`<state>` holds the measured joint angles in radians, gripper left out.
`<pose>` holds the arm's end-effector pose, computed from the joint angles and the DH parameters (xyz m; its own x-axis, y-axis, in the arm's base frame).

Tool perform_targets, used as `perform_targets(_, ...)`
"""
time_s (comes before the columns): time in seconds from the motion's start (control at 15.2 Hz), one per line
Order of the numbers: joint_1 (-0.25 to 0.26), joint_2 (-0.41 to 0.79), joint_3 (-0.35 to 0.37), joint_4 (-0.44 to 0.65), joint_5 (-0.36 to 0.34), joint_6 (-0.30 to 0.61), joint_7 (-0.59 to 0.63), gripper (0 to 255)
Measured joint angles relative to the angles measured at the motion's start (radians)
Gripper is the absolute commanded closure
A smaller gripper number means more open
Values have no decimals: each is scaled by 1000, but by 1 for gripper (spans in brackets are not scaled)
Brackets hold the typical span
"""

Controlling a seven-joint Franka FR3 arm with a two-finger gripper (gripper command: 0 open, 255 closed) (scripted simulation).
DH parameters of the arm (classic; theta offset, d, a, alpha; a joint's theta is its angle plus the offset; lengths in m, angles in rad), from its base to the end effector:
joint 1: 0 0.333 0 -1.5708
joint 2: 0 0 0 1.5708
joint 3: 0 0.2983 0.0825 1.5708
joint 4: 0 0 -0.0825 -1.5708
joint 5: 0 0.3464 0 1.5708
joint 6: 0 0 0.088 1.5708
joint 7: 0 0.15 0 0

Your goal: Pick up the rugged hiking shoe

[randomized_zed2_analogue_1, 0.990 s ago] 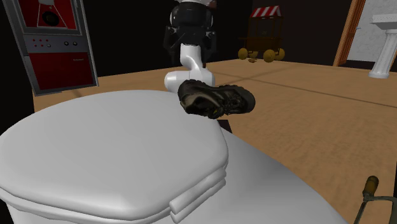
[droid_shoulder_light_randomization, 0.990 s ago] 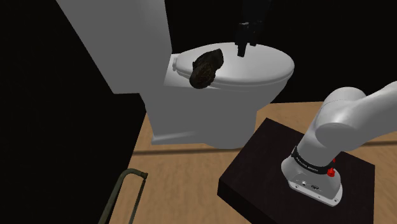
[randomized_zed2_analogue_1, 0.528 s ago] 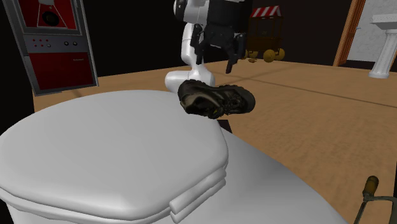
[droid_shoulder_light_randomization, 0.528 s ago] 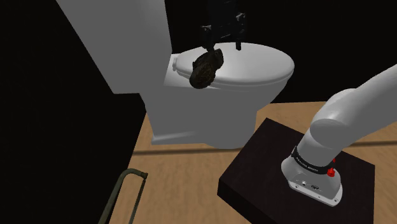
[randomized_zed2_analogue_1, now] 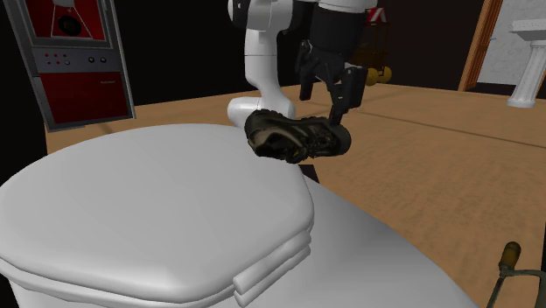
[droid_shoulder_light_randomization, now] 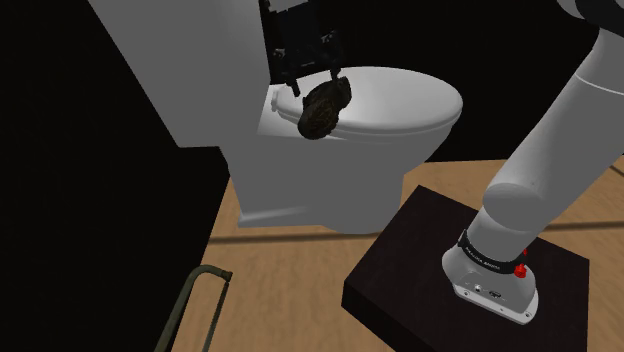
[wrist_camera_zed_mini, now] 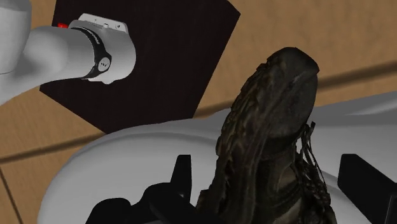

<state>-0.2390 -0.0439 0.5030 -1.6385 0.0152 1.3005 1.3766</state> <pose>0.4418 0.1264 0.5372 0.4334 -0.8998 -0.0511 -0.8555 -0.4285 0.2907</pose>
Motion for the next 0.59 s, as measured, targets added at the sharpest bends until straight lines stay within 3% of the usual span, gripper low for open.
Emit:
perform_targets(0.4, -1, -6, -1, -82, 6, 73, 18, 0)
perform_targets(0.46, -1, -8, -1, -90, 7, 78, 18, 255)
perform_targets(0.59, -1, -11, -1, -94, 8, 82, 18, 255)
